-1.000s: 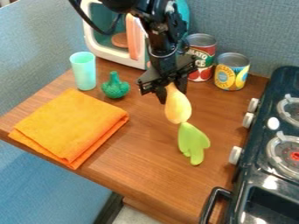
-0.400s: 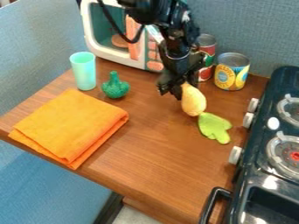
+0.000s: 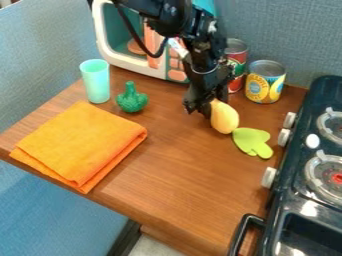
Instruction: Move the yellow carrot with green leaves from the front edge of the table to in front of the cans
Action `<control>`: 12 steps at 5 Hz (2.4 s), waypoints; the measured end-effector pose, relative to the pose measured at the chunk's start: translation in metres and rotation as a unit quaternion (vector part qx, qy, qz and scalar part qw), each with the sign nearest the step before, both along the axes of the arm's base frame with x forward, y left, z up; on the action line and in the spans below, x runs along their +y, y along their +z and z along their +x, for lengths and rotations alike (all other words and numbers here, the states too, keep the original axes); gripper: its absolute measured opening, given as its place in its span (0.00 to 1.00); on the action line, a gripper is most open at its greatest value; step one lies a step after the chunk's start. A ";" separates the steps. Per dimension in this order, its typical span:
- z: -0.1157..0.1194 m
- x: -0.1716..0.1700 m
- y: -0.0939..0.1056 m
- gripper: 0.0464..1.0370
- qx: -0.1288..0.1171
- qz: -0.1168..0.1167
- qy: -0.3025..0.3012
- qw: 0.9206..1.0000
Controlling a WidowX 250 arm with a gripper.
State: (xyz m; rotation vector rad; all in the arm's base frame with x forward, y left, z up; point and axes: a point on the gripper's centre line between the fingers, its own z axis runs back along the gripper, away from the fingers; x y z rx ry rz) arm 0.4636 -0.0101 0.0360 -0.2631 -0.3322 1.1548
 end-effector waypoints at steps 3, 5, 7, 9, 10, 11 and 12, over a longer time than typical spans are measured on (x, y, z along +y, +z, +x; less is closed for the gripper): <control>-0.010 0.015 -0.007 0.96 0.046 0.005 -0.002 0.999; -0.011 0.020 0.004 0.96 0.008 0.001 0.009 1.000; -0.032 0.029 0.050 0.96 -0.010 0.009 0.004 1.000; -0.074 0.036 0.074 0.96 0.111 0.044 -0.225 0.967; -0.090 0.044 0.081 0.96 0.150 0.088 -0.339 0.925; -0.107 0.051 0.088 0.96 0.161 0.128 -0.393 0.896; -0.133 0.053 0.091 0.96 0.137 0.132 -0.451 0.872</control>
